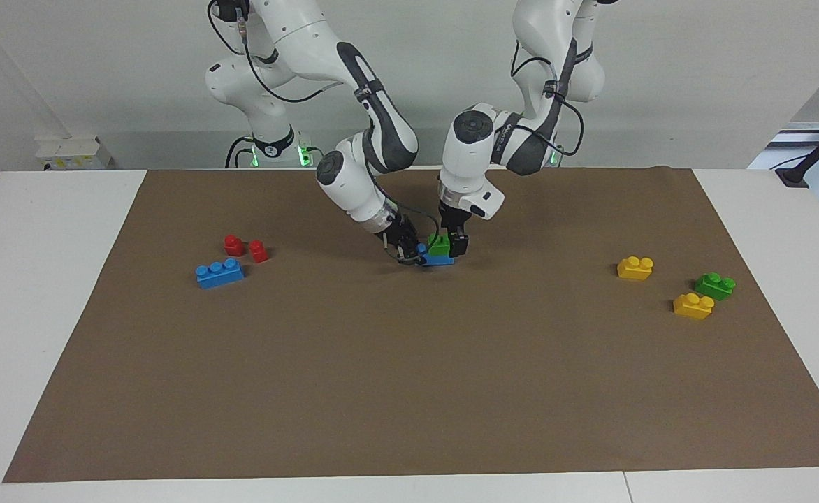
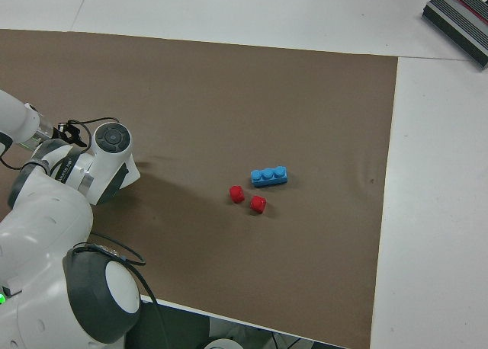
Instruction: Remove green block with left arm and hold with right
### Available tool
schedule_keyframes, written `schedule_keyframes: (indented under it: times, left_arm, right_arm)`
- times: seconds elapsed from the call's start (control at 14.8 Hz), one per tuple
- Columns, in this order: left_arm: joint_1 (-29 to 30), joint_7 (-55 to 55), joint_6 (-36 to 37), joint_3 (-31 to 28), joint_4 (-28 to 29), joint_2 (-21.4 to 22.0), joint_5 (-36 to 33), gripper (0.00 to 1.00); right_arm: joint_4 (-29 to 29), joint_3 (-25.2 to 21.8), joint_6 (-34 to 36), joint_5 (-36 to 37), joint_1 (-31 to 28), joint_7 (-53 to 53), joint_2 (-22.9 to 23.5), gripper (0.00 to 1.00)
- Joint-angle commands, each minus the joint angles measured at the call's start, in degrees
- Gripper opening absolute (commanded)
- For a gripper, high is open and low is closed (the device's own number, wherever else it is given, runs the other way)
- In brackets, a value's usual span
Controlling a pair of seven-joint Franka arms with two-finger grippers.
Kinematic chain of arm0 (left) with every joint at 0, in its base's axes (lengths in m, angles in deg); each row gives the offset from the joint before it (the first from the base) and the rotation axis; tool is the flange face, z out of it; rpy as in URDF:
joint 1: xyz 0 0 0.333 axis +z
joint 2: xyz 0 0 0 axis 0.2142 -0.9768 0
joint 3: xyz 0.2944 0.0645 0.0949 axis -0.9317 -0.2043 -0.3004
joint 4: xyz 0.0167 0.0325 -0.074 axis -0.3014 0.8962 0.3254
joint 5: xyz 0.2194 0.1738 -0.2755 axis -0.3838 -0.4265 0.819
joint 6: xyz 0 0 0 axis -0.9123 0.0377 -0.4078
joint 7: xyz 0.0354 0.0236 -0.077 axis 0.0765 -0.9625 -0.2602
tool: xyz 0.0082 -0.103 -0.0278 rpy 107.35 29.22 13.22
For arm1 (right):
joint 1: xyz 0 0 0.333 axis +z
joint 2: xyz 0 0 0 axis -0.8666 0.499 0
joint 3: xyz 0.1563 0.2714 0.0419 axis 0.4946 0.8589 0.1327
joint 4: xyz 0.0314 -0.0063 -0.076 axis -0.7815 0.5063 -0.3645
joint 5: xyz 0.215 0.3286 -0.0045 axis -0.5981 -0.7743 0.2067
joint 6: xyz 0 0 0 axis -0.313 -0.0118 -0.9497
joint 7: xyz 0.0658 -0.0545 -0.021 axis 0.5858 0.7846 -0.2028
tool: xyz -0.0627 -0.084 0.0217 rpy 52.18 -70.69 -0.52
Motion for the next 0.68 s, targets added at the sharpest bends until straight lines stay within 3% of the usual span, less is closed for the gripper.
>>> schedule_keyframes:
  times: [0.0, 0.61]
  left_arm:
    - [-1.66, -0.82, -1.71, -0.96, 2.33, 1.88, -1.44, 0.00]
    - [0.18, -0.99, -3.12, -0.96, 0.93, 2.14, -1.35, 0.00]
  right_arm:
    - [0.51, 0.27, -0.79, -1.71, -1.16, 2.16, -0.13, 0.00]
    - [0.69, 0.18, -0.87, -1.71, -1.86, 2.25, -0.13, 0.00]
